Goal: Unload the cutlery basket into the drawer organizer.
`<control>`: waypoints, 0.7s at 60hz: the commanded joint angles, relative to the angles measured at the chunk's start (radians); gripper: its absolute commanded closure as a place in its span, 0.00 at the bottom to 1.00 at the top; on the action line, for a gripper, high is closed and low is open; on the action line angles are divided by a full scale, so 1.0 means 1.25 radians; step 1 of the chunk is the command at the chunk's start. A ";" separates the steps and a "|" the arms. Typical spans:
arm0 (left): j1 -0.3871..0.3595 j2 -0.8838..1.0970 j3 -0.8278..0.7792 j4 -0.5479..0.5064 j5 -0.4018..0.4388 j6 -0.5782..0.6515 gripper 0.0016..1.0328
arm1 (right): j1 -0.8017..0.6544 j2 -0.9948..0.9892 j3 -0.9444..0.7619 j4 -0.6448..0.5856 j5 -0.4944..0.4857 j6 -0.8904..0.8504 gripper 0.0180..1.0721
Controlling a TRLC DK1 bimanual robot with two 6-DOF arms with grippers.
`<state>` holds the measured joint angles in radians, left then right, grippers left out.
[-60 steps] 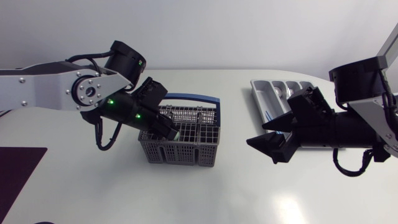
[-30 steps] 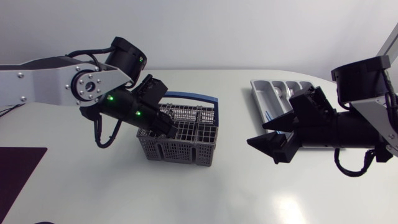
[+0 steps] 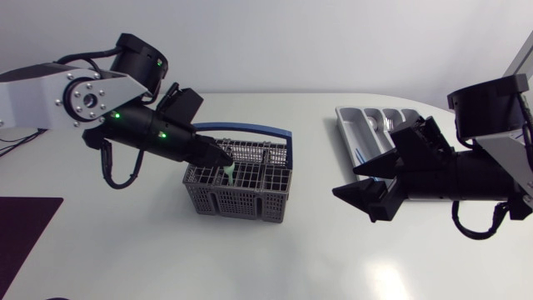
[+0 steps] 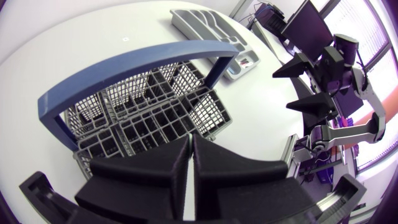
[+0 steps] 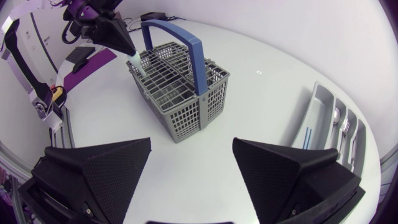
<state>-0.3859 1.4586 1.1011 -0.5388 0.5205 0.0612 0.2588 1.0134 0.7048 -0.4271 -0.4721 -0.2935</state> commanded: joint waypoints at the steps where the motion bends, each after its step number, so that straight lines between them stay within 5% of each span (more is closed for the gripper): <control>1: 0.012 -0.044 0.035 -0.016 0.012 -0.026 0.93 | -0.001 -0.008 0.009 -0.018 -0.004 -0.016 0.10; 42: -0.019 -0.233 0.008 -0.027 0.049 -0.034 0.93 | -0.006 -0.052 0.031 -0.019 -0.038 -0.067 0.10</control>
<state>-0.4026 1.1847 1.1080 -0.5747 0.5575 0.0189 0.2596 0.9680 0.7342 -0.4461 -0.5049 -0.3416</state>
